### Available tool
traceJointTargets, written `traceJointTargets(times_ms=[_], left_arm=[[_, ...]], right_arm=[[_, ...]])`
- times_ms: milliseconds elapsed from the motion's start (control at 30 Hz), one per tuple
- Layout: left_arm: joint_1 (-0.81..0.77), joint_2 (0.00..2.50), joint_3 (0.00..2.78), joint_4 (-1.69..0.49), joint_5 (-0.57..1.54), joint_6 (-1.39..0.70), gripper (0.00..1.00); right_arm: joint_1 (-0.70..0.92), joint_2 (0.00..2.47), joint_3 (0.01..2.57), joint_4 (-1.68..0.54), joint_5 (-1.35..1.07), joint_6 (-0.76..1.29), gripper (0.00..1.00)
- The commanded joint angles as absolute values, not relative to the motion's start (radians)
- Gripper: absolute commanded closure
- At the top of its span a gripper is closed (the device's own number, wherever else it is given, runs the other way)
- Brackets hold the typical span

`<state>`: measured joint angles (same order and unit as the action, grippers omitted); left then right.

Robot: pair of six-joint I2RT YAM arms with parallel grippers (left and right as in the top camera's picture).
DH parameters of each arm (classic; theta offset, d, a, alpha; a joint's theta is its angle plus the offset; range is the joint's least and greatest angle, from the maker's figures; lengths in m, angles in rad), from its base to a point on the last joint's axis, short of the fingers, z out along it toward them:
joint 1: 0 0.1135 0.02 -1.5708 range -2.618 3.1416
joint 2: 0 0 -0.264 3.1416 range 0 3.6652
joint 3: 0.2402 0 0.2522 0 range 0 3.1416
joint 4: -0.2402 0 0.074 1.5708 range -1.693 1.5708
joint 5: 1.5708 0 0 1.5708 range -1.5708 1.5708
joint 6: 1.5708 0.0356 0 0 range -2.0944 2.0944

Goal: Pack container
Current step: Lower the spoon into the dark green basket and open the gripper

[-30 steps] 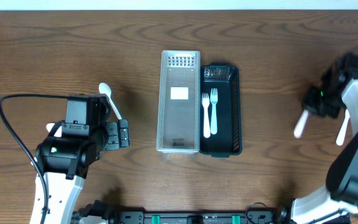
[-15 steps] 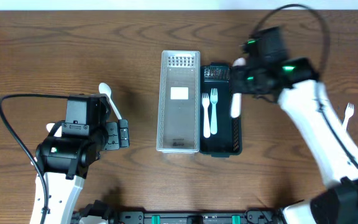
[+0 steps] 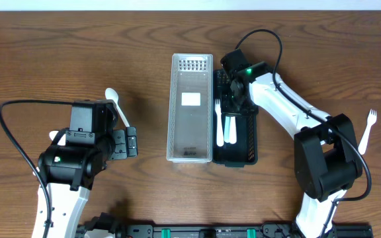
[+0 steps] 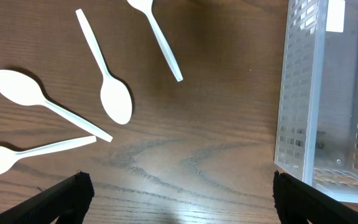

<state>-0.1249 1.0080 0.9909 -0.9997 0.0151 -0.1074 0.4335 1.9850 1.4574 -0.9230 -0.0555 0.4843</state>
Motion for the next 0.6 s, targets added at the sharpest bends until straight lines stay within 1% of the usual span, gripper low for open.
traceJointTargets(times_ms=[0, 100, 200, 267, 300, 400, 433, 467, 567], left_arm=[[-0.121, 1.012, 1.012, -1.006, 0.004, -0.106, 0.05], [-0.121, 1.012, 1.012, -1.006, 0.004, -0.106, 0.05], [-0.121, 1.012, 1.012, -1.006, 0.004, -0.106, 0.05], [-0.121, 1.012, 1.012, -1.006, 0.004, -0.106, 0.05], [-0.121, 1.012, 1.012, -1.006, 0.004, -0.106, 0.05], [-0.121, 1.012, 1.012, -1.006, 0.004, -0.106, 0.05], [-0.121, 1.012, 1.012, -1.006, 0.004, -0.106, 0.05], [-0.121, 1.012, 1.012, -1.006, 0.004, -0.106, 0.04], [-0.121, 1.012, 1.012, -1.005, 0.004, -0.106, 0.05]], right_arm=[[0.437, 1.961, 1.473, -0.924, -0.045, 0.452, 0.69], [0.435, 1.937, 1.514, -0.954, -0.045, 0.440, 0.56], [0.416, 1.899, 1.594, -1.013, -0.033, 0.402, 0.56], [0.386, 1.860, 1.668, -1.072, 0.016, 0.403, 0.55], [0.364, 1.838, 1.704, -1.098, 0.044, 0.403, 0.53], [0.275, 1.765, 1.783, -1.161, 0.127, 0.402, 0.39], [0.240, 1.742, 1.794, -1.171, 0.152, 0.402, 0.32], [0.190, 1.713, 1.795, -1.176, 0.178, 0.402, 0.27], [0.044, 1.678, 1.795, -1.191, 0.190, 0.367, 0.22]])
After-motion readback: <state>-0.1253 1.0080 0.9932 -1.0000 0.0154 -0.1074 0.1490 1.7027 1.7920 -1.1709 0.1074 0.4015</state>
